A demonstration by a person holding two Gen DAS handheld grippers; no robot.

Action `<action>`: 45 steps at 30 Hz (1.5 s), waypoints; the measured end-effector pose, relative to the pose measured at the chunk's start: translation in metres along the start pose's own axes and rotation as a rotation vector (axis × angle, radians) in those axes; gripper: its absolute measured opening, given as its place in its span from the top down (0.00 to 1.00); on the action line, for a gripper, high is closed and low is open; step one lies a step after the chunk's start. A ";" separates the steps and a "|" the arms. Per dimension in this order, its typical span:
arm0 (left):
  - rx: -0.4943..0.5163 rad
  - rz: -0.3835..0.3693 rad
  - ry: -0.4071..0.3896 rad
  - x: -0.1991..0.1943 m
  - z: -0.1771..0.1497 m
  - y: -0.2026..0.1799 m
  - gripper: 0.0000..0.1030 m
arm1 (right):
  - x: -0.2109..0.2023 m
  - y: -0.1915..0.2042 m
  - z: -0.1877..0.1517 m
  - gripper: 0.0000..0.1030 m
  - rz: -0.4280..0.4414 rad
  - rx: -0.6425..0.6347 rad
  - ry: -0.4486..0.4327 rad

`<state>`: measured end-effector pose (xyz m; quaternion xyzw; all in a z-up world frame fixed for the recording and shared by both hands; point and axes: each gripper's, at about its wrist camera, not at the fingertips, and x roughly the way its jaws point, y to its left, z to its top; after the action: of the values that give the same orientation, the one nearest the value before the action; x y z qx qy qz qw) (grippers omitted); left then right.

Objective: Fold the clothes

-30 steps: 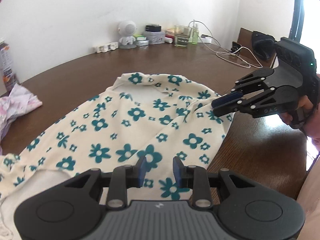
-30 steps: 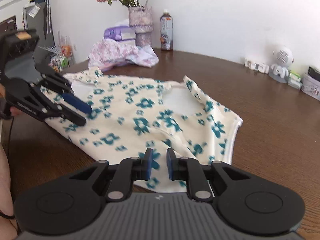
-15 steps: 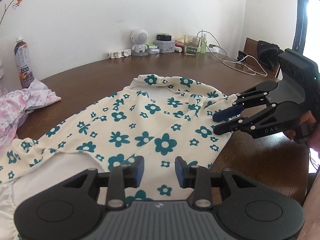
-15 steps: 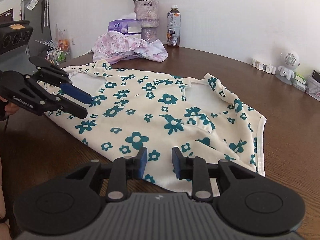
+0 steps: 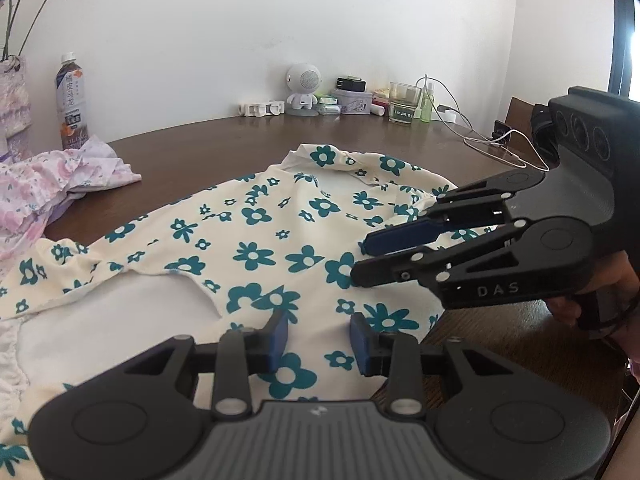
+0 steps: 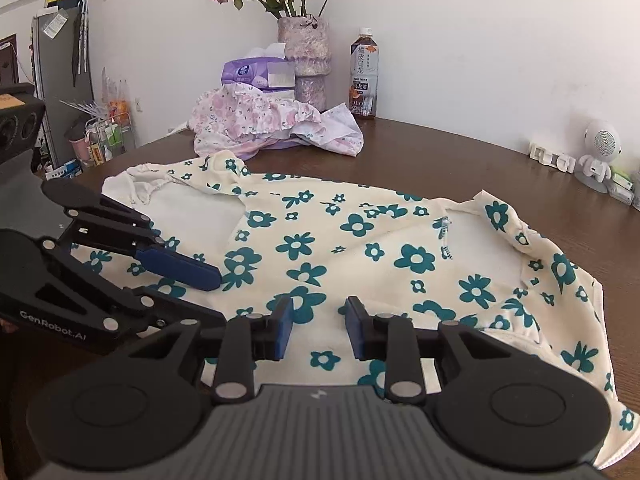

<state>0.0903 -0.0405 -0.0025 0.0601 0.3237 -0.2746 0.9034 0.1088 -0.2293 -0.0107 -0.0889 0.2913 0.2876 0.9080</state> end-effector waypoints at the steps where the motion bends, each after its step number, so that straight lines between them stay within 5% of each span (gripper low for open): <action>1: -0.005 0.003 -0.005 0.000 -0.001 0.000 0.69 | 0.002 0.000 -0.002 0.72 -0.012 -0.004 0.005; 24: -0.144 0.097 -0.042 -0.007 -0.008 -0.003 0.69 | -0.035 -0.057 -0.030 0.73 -0.200 0.098 0.009; 27: -0.172 0.113 -0.062 -0.012 -0.005 -0.002 0.75 | -0.037 -0.058 -0.032 0.73 -0.206 0.095 0.010; 37: -0.195 0.144 -0.051 -0.004 -0.006 0.002 0.74 | -0.034 0.003 -0.012 0.73 -0.006 -0.012 -0.039; 45: -0.200 0.128 -0.064 -0.005 -0.010 0.005 0.74 | -0.039 -0.001 -0.029 0.73 -0.051 -0.014 0.027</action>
<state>0.0844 -0.0308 -0.0070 -0.0185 0.3158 -0.1846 0.9305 0.0693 -0.2585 -0.0119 -0.1064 0.2994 0.2652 0.9103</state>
